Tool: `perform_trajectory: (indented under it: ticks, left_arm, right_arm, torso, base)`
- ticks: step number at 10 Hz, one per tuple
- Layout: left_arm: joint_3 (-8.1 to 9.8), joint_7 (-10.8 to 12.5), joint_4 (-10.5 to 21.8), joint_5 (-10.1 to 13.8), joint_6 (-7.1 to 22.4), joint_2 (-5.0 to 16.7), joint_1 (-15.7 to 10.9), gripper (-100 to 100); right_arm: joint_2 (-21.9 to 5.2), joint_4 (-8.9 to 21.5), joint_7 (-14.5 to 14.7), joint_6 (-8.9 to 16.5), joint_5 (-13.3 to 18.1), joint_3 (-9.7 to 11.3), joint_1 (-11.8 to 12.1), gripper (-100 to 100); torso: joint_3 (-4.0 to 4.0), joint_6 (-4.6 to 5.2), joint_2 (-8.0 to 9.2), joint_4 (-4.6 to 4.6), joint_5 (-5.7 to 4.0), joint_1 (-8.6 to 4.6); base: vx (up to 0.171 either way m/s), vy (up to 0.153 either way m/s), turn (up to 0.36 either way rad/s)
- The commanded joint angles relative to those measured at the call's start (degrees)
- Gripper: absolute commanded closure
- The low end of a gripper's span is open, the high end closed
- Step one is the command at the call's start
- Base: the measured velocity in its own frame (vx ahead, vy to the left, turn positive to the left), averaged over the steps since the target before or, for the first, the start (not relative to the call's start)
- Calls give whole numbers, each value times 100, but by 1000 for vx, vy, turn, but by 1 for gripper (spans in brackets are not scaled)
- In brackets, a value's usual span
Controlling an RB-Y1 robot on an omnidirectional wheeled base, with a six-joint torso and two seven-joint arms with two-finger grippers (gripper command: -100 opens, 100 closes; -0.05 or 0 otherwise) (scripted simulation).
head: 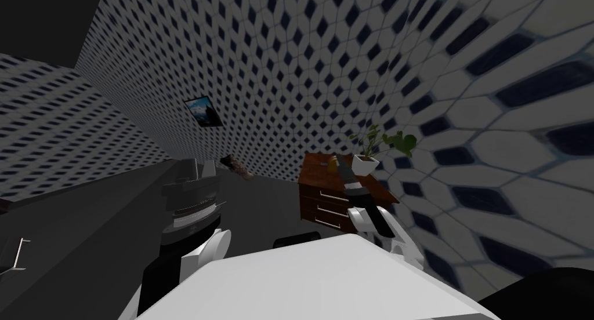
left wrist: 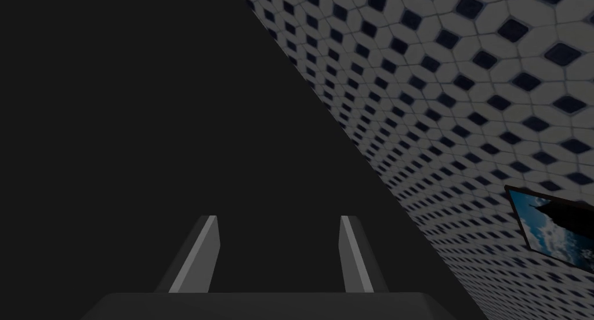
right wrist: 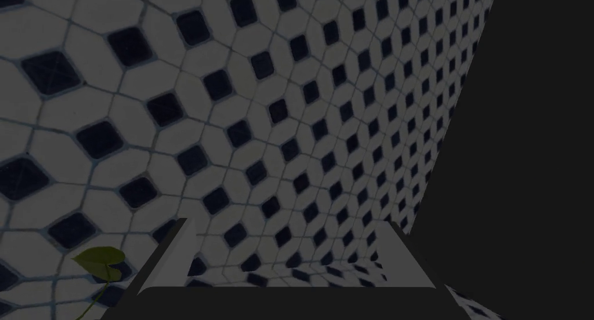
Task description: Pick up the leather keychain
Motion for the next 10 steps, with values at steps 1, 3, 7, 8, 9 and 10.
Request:
perform_trajectory:
  ticks: [1,3,7,8,9,10]
  left_arm:
    - [0,0,0,0,0,0,0,0]
    - [1,0,0,0,0,1,0,0]
    - [1,0,0,0,0,1,1,0]
    - [1,0,0,0,0,1,1,0]
    - [1,0,0,0,0,1,1,0]
    - [1,0,0,0,0,1,1,0]
  right_arm:
    - [-115,162,161,153,130,-51,-56,-100]
    - [-238,389,360,306,308,-107,-105,-100]
    - [-466,909,775,618,706,-221,-199,-100]
    - [-518,1049,880,694,812,-250,-221,-100]
    - [-569,1192,983,769,920,-277,-241,-100]
    - [-619,1337,1086,843,1029,-304,-260,-100]
  torso:
    - [0,0,0,0,0,0]
    - [-4,1,-6,-2,-6,-28]
    - [-17,1,-29,-7,-6,-27]
    - [-18,0,-30,-7,-5,-27]
    - [-17,0,-29,-7,-6,-26]
    - [-17,1,-28,-7,-5,-25]
  base:
    - [5,187,-32]
    - [28,180,-22]
    - [60,176,-29]
    - [57,178,-22]
    - [60,184,-29]
    - [69,176,-26]
